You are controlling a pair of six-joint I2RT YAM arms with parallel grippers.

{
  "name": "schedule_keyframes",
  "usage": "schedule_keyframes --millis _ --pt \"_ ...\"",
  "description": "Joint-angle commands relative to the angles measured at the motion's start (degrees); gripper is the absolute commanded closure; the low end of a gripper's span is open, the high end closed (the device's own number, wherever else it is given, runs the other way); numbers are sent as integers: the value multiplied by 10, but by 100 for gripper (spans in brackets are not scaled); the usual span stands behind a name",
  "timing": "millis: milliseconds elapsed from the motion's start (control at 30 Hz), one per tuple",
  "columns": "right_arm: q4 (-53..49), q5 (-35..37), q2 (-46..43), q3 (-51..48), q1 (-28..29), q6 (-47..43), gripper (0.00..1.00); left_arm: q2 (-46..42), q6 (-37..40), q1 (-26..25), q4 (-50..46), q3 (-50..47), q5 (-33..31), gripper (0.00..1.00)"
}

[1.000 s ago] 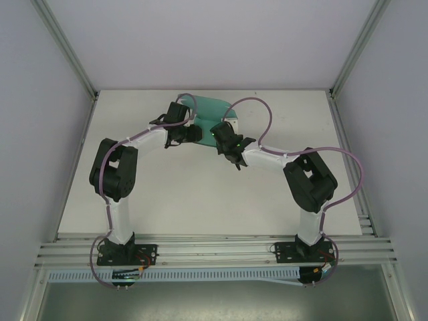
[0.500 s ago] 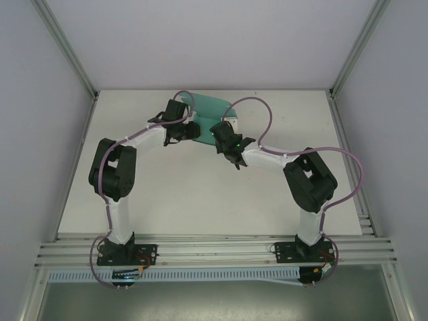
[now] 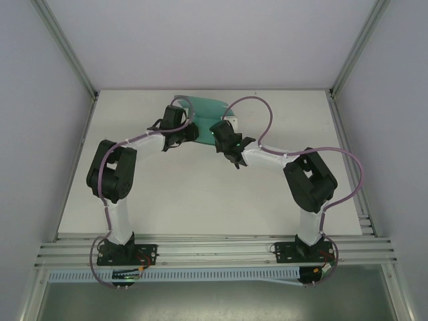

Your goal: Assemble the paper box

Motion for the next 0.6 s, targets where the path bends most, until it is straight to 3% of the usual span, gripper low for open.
schedule_keyframes --millis 0,100,233,367,433,567 --pt "-26 -56 -6 -3 24 -13 100 -26 -5 11 118 -3 -34 88" --pt "-20 -66 -5 -5 24 -9 100 -34 10 11 179 -36 -16 88" --pt "-19 -77 -5 -7 24 -7 100 -26 25 11 169 -25 -27 100" --pt "-19 -70 -8 -13 25 -3 100 -30 20 11 166 -27 -36 100" --pt "-23 -51 -12 -14 28 -6 100 -32 6 11 108 -5 -69 100" --pt "-23 -17 -14 -12 36 -9 100 -9 -63 10 -126 95 -173 100"
